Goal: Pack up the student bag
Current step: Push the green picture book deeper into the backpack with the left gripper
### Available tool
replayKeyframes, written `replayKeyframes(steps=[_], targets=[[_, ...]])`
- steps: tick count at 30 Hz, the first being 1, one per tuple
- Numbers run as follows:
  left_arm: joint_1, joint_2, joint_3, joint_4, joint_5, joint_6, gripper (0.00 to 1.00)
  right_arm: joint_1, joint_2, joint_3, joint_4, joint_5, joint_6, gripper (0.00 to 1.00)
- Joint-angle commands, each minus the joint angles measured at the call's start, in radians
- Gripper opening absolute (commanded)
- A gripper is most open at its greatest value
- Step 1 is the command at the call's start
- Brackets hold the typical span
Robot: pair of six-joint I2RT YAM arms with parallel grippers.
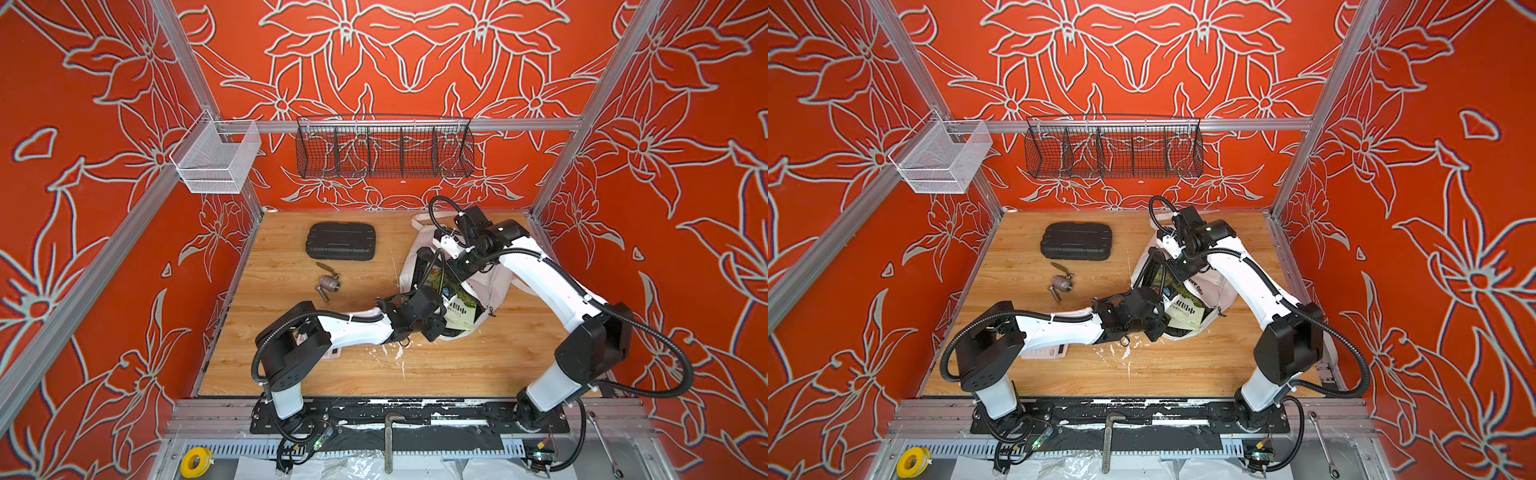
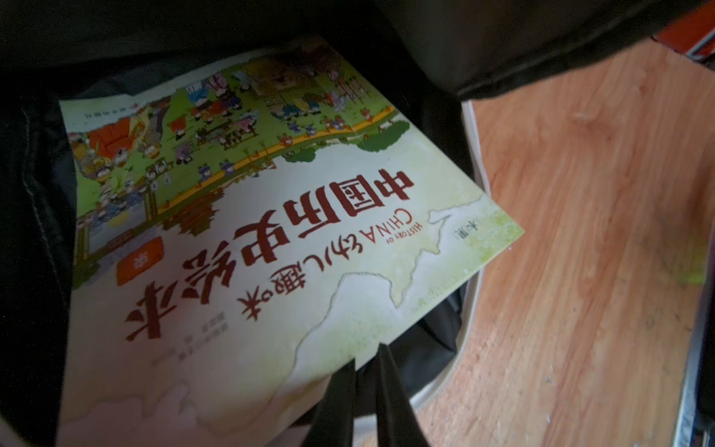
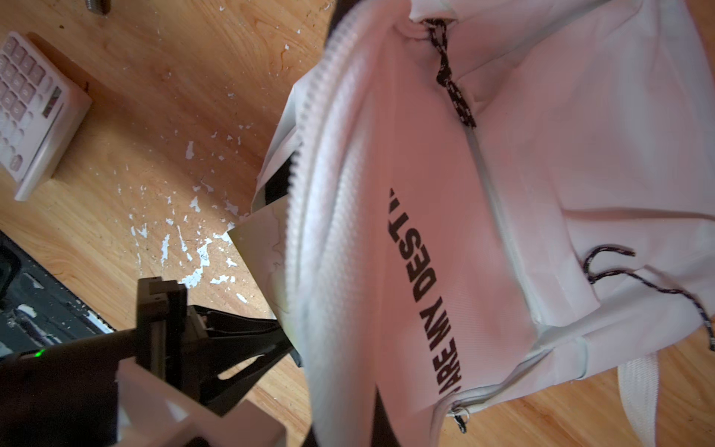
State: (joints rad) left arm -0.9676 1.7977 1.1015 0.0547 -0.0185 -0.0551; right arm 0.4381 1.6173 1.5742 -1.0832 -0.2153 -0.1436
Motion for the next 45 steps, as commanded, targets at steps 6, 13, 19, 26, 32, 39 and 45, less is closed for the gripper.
replayKeyframes(steps=[6, 13, 19, 26, 32, 39, 45], targets=[[0.013, 0.176, 0.098, -0.024, 0.000, -0.014, 0.14, 0.010, -0.062, -0.024, -0.001, -0.049, 0.031, 0.00], [0.018, 0.065, -0.022, -0.039, -0.055, 0.000, 0.15, 0.008, -0.053, -0.018, -0.020, -0.006, 0.029, 0.00], [-0.002, -0.122, -0.185, -0.032, -0.084, 0.011, 0.42, 0.002, -0.007, 0.027, -0.055, -0.003, 0.032, 0.00], [-0.091, -0.160, -0.163, 0.010, -0.027, 0.103, 0.44, 0.002, 0.015, 0.047, -0.056, -0.038, 0.058, 0.00], [-0.122, -0.057, -0.083, -0.001, 0.015, 0.135, 0.41, 0.002, 0.025, 0.064, -0.077, -0.045, 0.070, 0.00], [-0.122, 0.070, 0.022, 0.025, -0.013, 0.119, 0.39, 0.003, 0.014, 0.051, -0.082, -0.066, 0.094, 0.00], [-0.122, 0.121, 0.028, 0.089, -0.220, 0.071, 0.35, 0.004, 0.006, 0.016, -0.105, -0.109, 0.089, 0.00]])
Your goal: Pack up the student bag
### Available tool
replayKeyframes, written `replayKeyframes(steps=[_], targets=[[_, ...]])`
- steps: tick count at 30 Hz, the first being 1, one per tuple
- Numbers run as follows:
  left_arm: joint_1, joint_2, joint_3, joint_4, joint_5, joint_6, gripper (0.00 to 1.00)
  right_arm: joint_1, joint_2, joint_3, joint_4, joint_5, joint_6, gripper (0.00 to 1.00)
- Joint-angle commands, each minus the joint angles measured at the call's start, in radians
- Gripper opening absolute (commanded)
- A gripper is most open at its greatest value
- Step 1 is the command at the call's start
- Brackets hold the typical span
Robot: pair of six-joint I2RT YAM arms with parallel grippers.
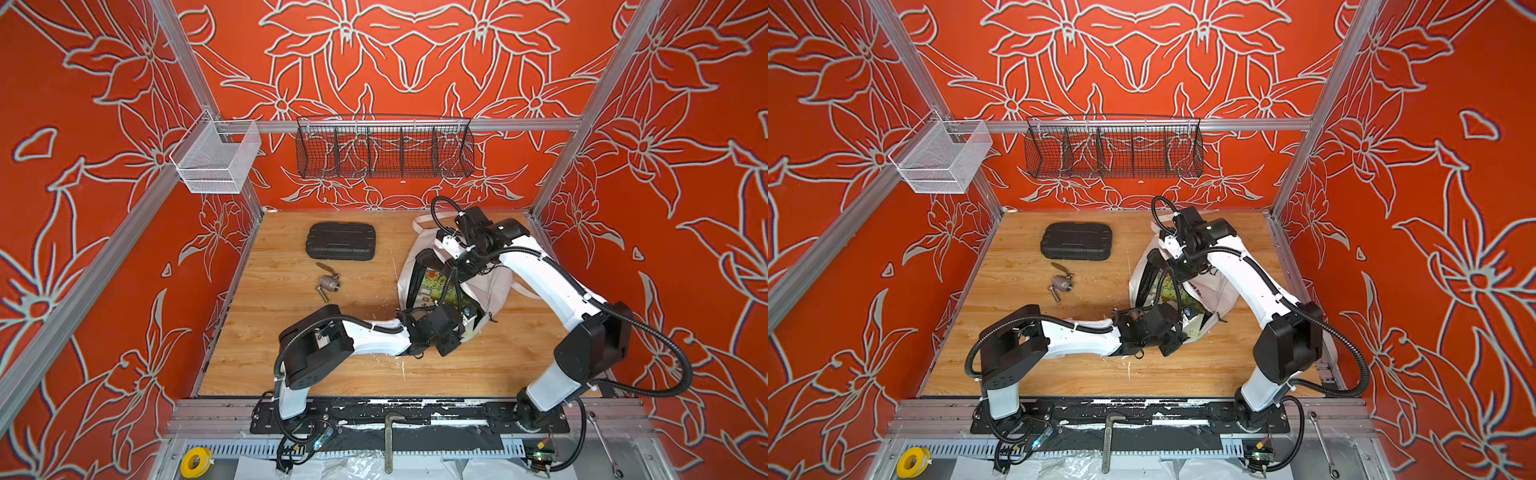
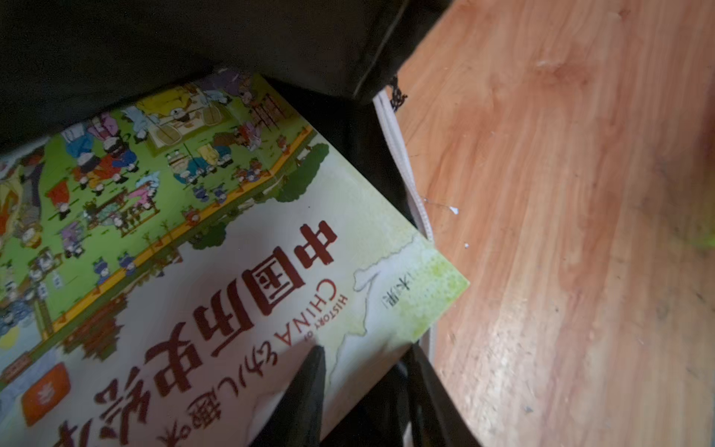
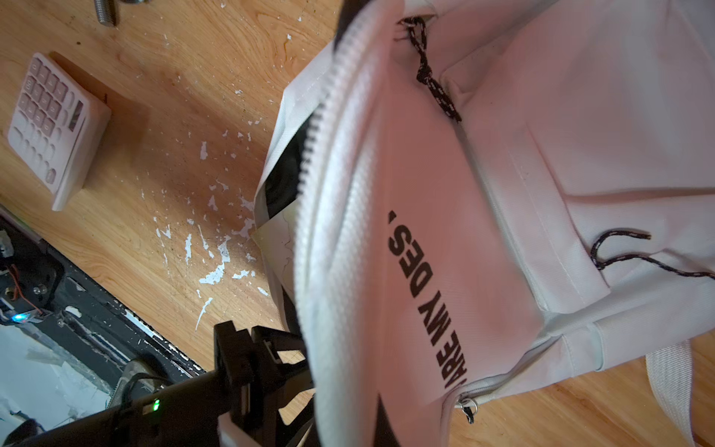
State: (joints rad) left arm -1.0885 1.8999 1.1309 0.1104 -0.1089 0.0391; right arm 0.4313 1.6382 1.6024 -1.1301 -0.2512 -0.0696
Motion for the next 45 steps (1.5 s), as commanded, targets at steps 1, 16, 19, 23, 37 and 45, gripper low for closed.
replayKeyframes(steps=[1, 16, 19, 23, 37, 45], targets=[[-0.001, 0.015, -0.014, 0.048, -0.179, -0.025, 0.33, 0.011, -0.021, -0.022, -0.064, -0.072, 0.012, 0.00], [0.014, 0.078, 0.008, 0.015, -0.318, -0.047, 0.30, 0.011, 0.010, -0.097, -0.011, -0.187, 0.062, 0.00], [0.013, -0.037, -0.120, 0.082, -0.308, -0.067, 0.34, 0.011, 0.014, -0.119, 0.041, -0.167, 0.095, 0.00], [0.013, -0.241, -0.291, 0.109, -0.274, -0.075, 0.46, 0.016, 0.047, -0.118, 0.141, -0.115, 0.158, 0.06], [0.033, -0.552, -0.301, -0.038, -0.118, -0.163, 0.82, 0.049, 0.199, 0.158, 0.221, -0.018, 0.137, 0.49], [0.173, -0.614, -0.272, -0.120, -0.158, -0.309, 0.90, 0.039, 0.129, 0.060, 0.203, 0.038, 0.102, 0.48]])
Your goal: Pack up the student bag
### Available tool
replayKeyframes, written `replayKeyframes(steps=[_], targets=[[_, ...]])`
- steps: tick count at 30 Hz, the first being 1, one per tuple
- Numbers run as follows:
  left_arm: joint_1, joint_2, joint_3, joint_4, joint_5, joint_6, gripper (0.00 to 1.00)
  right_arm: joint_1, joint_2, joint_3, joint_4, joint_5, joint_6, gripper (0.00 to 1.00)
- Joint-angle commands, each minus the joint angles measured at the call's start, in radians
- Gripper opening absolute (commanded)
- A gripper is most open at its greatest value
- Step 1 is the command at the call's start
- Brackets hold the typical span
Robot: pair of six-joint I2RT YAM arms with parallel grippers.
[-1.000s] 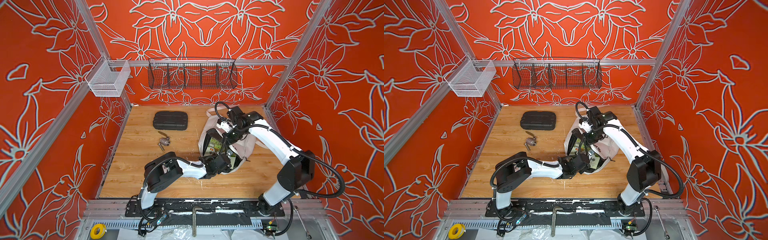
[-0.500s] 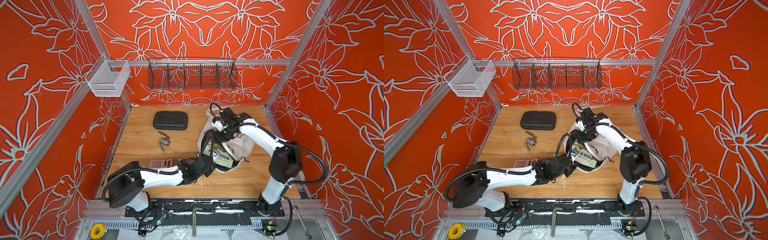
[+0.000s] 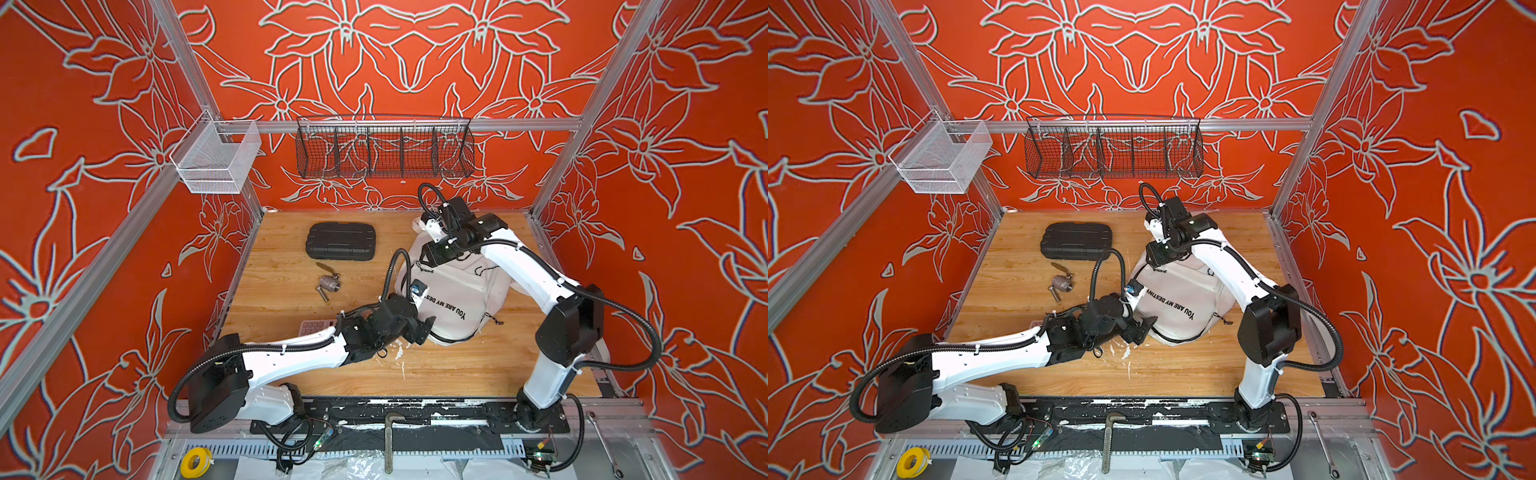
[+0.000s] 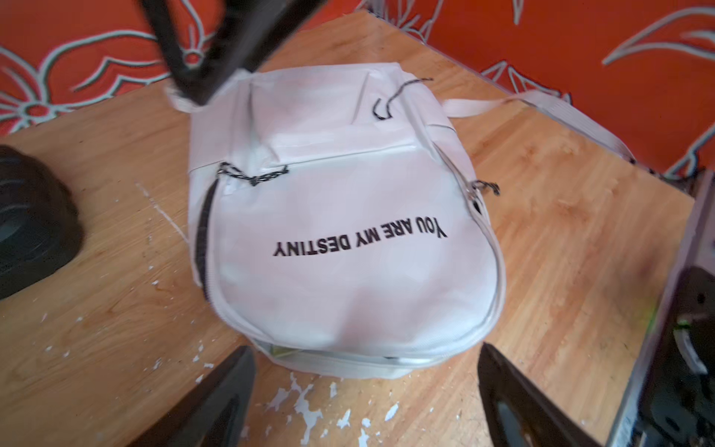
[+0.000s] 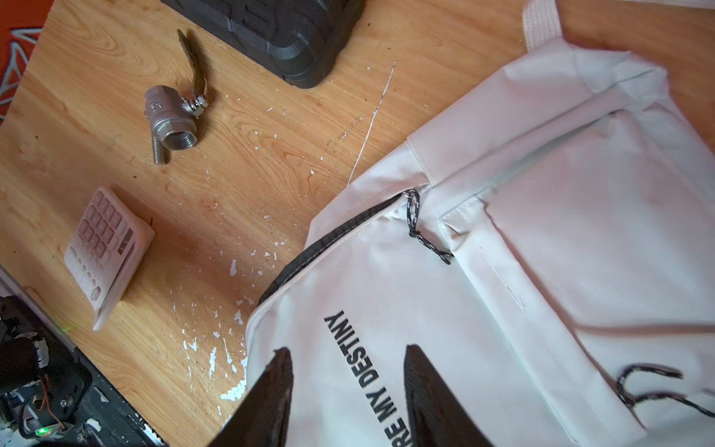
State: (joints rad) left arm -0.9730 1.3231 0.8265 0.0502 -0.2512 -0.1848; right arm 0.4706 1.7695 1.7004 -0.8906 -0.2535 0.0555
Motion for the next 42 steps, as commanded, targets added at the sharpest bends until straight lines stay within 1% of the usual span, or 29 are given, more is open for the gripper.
replayKeyframes(steps=[1, 4, 8, 10, 13, 17, 20, 22, 24, 26, 28, 32, 33, 35, 37, 39, 42], targets=[[0.095, -0.045, 0.044, -0.088, 0.002, -0.106, 0.90, 0.001, -0.005, -0.052, -0.032, 0.035, -0.013, 0.48], [0.199, -0.058, 0.076, -0.143, 0.064, -0.158, 0.90, 0.026, -0.010, -0.101, 0.000, 0.023, 0.015, 0.48], [0.335, -0.045, 0.099, -0.160, 0.198, -0.212, 0.88, 0.039, 0.006, -0.150, 0.021, 0.072, 0.075, 0.48], [0.406, -0.002, 0.124, -0.174, 0.290, -0.234, 0.85, 0.040, 0.011, -0.165, 0.044, 0.057, 0.097, 0.47], [0.469, 0.094, 0.185, -0.199, 0.399, -0.231, 0.82, 0.056, 0.019, -0.203, 0.090, 0.049, 0.122, 0.46], [0.486, 0.236, 0.266, -0.191, 0.480, -0.196, 0.78, 0.040, 0.060, -0.187, 0.135, 0.104, 0.145, 0.45], [0.496, 0.343, 0.344, -0.199, 0.541, -0.187, 0.71, 0.021, 0.135, -0.081, 0.137, 0.132, 0.131, 0.46], [0.500, 0.393, 0.387, -0.215, 0.540, -0.193, 0.68, 0.006, 0.230, 0.022, 0.106, 0.148, 0.104, 0.44], [0.513, 0.404, 0.390, -0.188, 0.539, -0.206, 0.67, -0.003, 0.302, 0.102, 0.060, 0.153, 0.068, 0.41], [0.540, 0.418, 0.400, -0.162, 0.554, -0.231, 0.67, -0.010, 0.353, 0.156, 0.027, 0.140, 0.038, 0.39], [0.576, 0.463, 0.453, -0.182, 0.580, -0.254, 0.71, -0.016, 0.375, 0.165, 0.028, 0.126, 0.020, 0.38], [0.628, 0.616, 0.643, -0.286, 0.711, -0.278, 0.75, -0.020, 0.385, 0.139, 0.078, 0.069, -0.007, 0.41], [0.631, 0.655, 0.685, -0.301, 0.735, -0.283, 0.75, -0.020, 0.395, 0.143, 0.076, 0.065, -0.015, 0.42], [0.632, 0.710, 0.746, -0.321, 0.744, -0.282, 0.76, -0.020, 0.413, 0.153, 0.073, 0.074, -0.028, 0.42], [0.634, 0.771, 0.801, -0.337, 0.748, -0.287, 0.77, -0.019, 0.426, 0.159, 0.081, 0.057, -0.052, 0.40], [0.641, 0.838, 0.871, -0.367, 0.778, -0.303, 0.78, -0.018, 0.434, 0.157, 0.088, 0.032, -0.068, 0.36], [0.644, 0.933, 0.973, -0.409, 0.825, -0.323, 0.81, -0.016, 0.445, 0.153, 0.081, 0.041, -0.093, 0.34]])
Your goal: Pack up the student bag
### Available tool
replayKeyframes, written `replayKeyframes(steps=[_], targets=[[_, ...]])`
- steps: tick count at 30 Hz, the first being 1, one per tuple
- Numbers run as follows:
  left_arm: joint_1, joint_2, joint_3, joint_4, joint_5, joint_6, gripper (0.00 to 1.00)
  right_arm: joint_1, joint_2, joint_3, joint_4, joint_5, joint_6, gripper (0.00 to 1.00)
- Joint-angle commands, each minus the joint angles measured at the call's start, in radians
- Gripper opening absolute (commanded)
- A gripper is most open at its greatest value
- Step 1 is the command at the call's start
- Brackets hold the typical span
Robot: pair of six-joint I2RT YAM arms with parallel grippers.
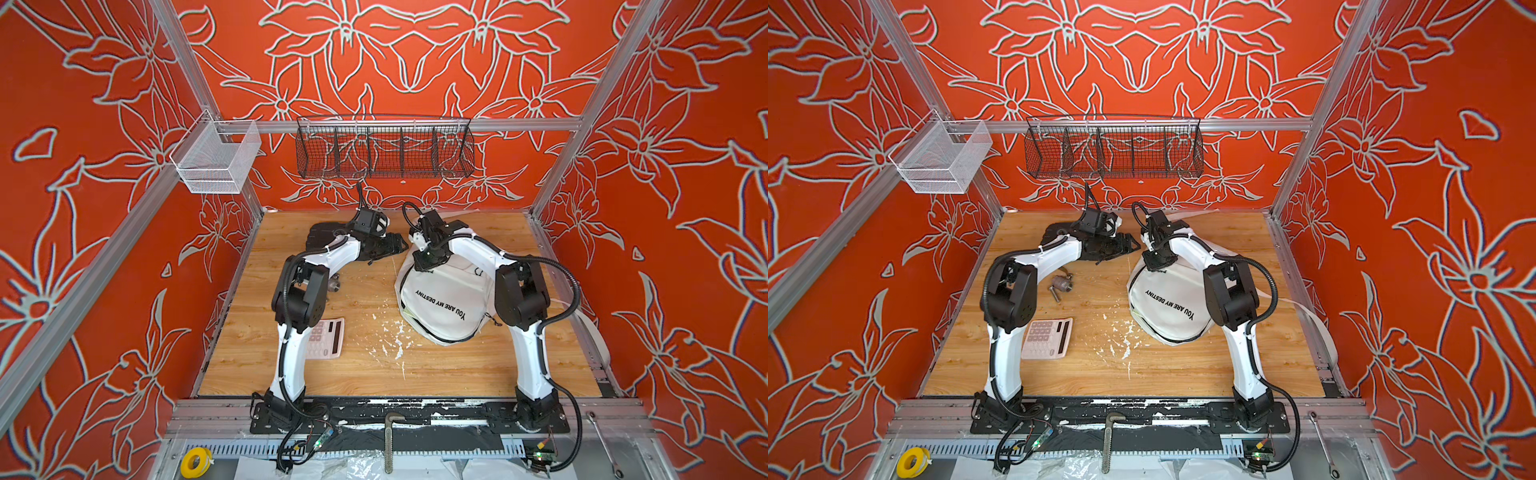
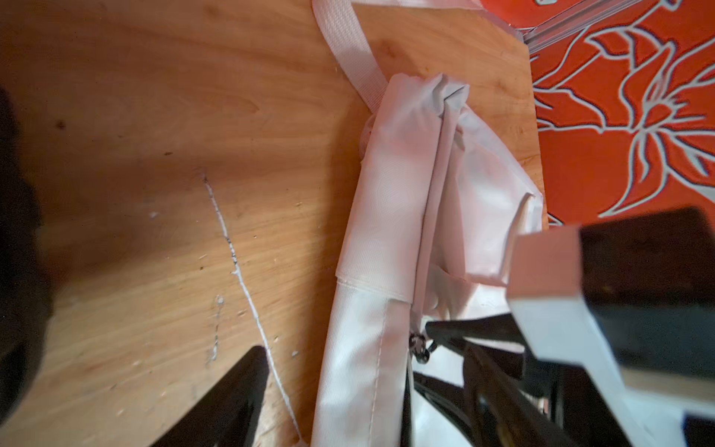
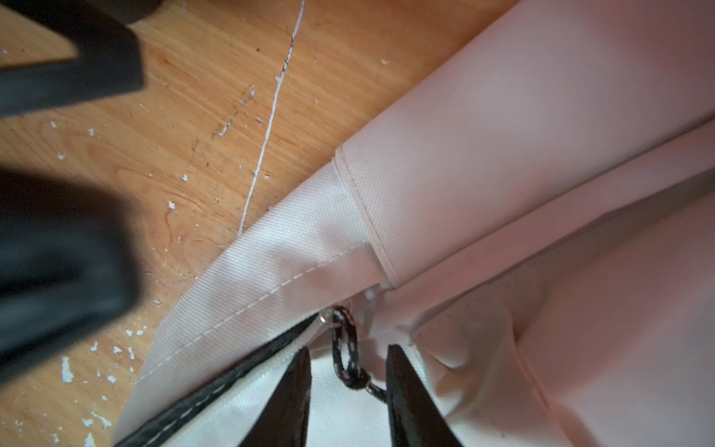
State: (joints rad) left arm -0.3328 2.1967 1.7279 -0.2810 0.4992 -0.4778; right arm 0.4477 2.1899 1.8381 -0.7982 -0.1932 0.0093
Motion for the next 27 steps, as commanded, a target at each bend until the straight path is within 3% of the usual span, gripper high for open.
replayKeyframes(steps=[1, 3, 6, 9, 14, 18, 24, 27], targets=[[0.003, 0.085, 0.100, -0.086, 0.089, -0.035, 0.83, 0.006, 0.027, 0.010, -0.014, -0.024, -0.059, 0.33], [0.003, 0.126, 0.144, -0.102, 0.109, -0.039, 0.85, 0.006, 0.033, -0.004, -0.005, -0.034, -0.063, 0.31], [0.003, 0.164, 0.174, -0.110, 0.144, -0.036, 0.99, 0.008, 0.039, -0.012, -0.004, -0.049, -0.084, 0.19], [-0.002, 0.182, 0.189, -0.135, 0.152, 0.003, 0.98, 0.008, 0.021, -0.028, 0.009, -0.064, -0.115, 0.06], [-0.010, 0.205, 0.200, -0.140, 0.201, 0.038, 1.00, 0.008, -0.048, -0.087, 0.052, -0.102, -0.180, 0.00], [-0.012, 0.226, 0.193, -0.068, 0.278, -0.014, 0.92, 0.009, -0.064, -0.087, 0.040, -0.141, -0.219, 0.00], [-0.028, 0.245, 0.214, -0.051, 0.298, -0.018, 0.87, 0.014, -0.119, -0.114, 0.060, -0.222, -0.266, 0.00], [-0.029, 0.252, 0.214, -0.021, 0.308, -0.046, 0.75, 0.017, -0.158, -0.141, 0.072, -0.261, -0.297, 0.00]])
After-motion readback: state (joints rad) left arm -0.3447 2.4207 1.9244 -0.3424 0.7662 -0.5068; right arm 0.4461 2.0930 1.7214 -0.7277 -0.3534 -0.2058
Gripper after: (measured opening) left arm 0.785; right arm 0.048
